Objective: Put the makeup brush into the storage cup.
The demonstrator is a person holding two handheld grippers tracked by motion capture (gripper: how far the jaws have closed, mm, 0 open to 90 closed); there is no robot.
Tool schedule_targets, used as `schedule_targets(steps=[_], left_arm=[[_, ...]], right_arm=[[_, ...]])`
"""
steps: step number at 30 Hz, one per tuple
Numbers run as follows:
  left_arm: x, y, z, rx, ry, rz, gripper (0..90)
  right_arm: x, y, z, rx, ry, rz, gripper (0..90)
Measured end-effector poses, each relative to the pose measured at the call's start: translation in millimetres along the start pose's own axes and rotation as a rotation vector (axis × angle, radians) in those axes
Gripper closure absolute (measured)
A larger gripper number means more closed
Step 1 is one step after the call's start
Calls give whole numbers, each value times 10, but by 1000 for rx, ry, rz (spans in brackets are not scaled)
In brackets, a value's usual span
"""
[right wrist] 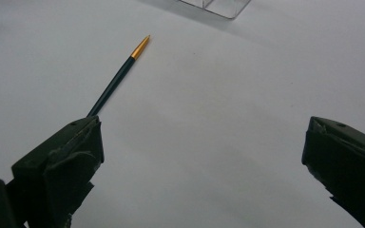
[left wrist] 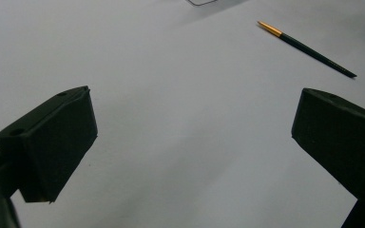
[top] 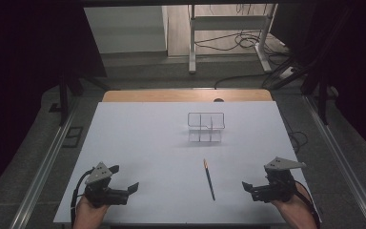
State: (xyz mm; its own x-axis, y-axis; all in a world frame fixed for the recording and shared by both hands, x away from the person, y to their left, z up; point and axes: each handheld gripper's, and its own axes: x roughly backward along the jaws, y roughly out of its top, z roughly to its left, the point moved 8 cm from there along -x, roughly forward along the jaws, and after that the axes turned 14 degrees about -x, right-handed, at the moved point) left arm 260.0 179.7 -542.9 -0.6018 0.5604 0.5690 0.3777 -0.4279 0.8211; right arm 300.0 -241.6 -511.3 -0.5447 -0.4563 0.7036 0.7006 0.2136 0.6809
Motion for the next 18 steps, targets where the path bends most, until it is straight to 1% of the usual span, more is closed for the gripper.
schedule_targets(steps=[10, 18], left_arm=[[3, -2, 1, 3, -3, 0, 15], [4, -3, 0, 9, -9, 0, 16]], right_arm=[[-57, 59, 41, 29, -5, 17, 0], [-93, 102, 37, 25, -6, 27, 0]])
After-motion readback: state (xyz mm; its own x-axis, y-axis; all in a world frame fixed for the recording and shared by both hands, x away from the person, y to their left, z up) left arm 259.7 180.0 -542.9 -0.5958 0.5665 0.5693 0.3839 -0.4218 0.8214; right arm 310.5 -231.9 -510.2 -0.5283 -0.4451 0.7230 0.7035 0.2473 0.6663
